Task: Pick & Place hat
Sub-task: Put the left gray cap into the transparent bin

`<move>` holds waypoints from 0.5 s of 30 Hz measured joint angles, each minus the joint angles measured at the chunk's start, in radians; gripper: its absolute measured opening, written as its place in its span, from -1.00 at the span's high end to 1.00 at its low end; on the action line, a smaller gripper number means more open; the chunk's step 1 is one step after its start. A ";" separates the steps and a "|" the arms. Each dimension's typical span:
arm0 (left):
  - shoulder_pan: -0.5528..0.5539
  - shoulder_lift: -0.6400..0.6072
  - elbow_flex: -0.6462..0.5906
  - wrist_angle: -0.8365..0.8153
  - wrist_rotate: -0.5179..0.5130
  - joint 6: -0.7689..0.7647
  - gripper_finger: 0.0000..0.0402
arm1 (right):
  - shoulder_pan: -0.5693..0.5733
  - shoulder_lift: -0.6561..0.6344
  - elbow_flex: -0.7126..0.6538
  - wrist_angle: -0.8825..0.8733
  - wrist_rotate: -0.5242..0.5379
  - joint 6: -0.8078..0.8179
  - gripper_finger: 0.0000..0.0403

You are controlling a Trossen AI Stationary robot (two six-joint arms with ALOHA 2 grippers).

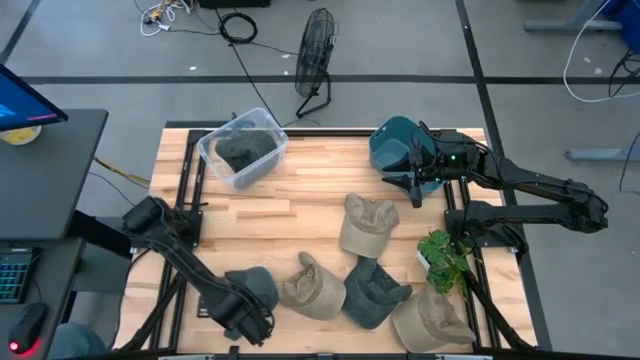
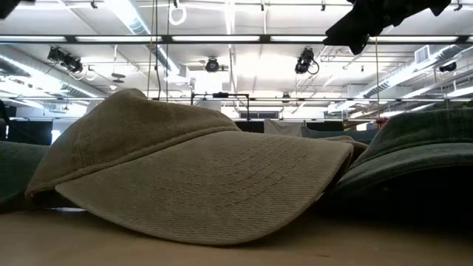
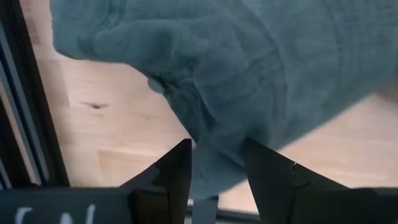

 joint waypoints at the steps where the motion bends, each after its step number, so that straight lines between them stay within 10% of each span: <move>1: 0.000 0.012 0.000 0.001 -0.001 0.000 0.25 | 0.000 0.000 0.000 0.000 0.000 0.000 0.31; 15: 0.033 0.030 0.013 0.118 -0.039 -0.006 0.25 | 0.000 0.000 0.000 0.009 0.000 0.053 0.31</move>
